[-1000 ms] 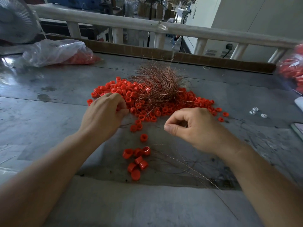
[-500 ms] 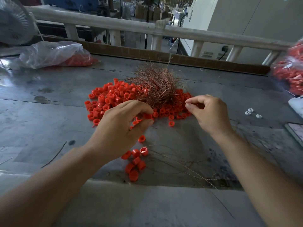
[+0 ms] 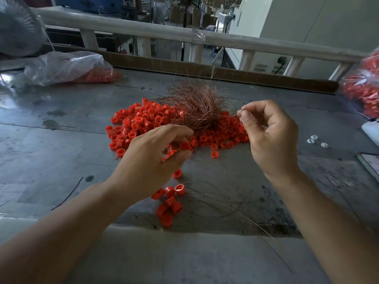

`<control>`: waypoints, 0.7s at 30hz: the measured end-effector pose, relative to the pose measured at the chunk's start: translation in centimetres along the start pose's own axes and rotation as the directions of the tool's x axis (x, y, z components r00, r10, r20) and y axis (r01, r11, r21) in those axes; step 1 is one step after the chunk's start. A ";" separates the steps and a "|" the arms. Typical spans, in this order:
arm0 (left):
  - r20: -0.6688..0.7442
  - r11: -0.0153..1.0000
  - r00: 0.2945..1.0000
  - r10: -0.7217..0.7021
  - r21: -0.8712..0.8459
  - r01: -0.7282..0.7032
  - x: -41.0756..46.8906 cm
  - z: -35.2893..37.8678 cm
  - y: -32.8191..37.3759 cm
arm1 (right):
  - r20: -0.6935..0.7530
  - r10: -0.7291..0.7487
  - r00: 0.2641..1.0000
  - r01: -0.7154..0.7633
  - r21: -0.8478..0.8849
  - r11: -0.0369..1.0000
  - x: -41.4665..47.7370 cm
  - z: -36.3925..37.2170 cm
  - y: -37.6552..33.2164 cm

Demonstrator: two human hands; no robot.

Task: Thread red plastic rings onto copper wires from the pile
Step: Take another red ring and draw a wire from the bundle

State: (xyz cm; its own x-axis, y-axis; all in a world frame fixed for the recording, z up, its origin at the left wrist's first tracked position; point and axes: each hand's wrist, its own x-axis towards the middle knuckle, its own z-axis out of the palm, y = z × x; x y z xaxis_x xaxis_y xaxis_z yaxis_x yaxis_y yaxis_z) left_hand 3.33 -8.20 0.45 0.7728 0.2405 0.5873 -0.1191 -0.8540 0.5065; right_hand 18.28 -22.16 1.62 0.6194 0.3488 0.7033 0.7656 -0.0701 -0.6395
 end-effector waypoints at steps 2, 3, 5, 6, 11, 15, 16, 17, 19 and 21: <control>0.022 1.000 1.000 0.010 0.018 -0.011 0.0 0.0 0.1 | 0.019 -0.015 1.000 0.015 -0.016 1.000 -0.1 0.0 0.0; 0.033 0.999 0.999 0.016 0.033 -0.017 0.0 0.0 0.2 | 0.021 -0.012 1.000 0.012 -0.020 1.000 -0.1 0.0 0.0; 0.040 0.998 0.999 0.026 0.054 -0.028 0.0 0.0 0.2 | 0.011 0.014 1.000 -0.014 -0.007 1.000 -0.1 -0.1 0.1; 0.038 0.998 0.999 0.027 0.056 -0.029 0.0 0.0 0.3 | 0.004 0.026 1.000 -0.026 0.001 1.000 0.0 -0.1 0.0; 0.034 0.998 0.999 0.028 0.056 -0.030 -0.1 -0.1 0.2 | -0.002 0.063 0.998 -0.062 0.075 0.995 0.2 -0.2 -0.2; 0.038 0.998 0.999 0.025 0.051 -0.027 -0.1 0.0 0.2 | 0.054 0.048 0.997 -0.049 0.028 0.998 0.2 -0.1 0.1; 0.040 0.998 0.999 0.026 0.050 -0.028 -0.1 0.0 0.2 | 0.070 0.048 0.996 -0.050 0.022 0.999 0.1 -0.1 0.1; 0.041 0.998 0.999 0.030 0.051 -0.032 -0.1 0.0 0.1 | 0.083 0.048 0.995 -0.049 0.016 0.999 0.1 0.0 0.1; 0.042 0.998 0.998 0.035 0.055 -0.037 -0.1 -0.1 0.0 | 0.087 0.030 0.996 -0.031 0.005 1.000 0.1 -0.1 0.0; 0.042 0.997 0.998 0.040 0.060 -0.042 -0.1 -0.1 0.0 | 0.062 -0.024 0.998 0.026 -0.021 0.999 0.2 -0.2 -0.2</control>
State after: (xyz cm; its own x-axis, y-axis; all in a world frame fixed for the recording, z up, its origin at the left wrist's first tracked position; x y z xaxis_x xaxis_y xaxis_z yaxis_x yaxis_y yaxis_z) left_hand 3.19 -8.21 0.43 0.7928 0.1869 0.5801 -0.1138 -0.8897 0.4422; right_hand 18.29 -22.28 1.91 0.5886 0.4077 0.6981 0.7848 -0.0811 -0.6144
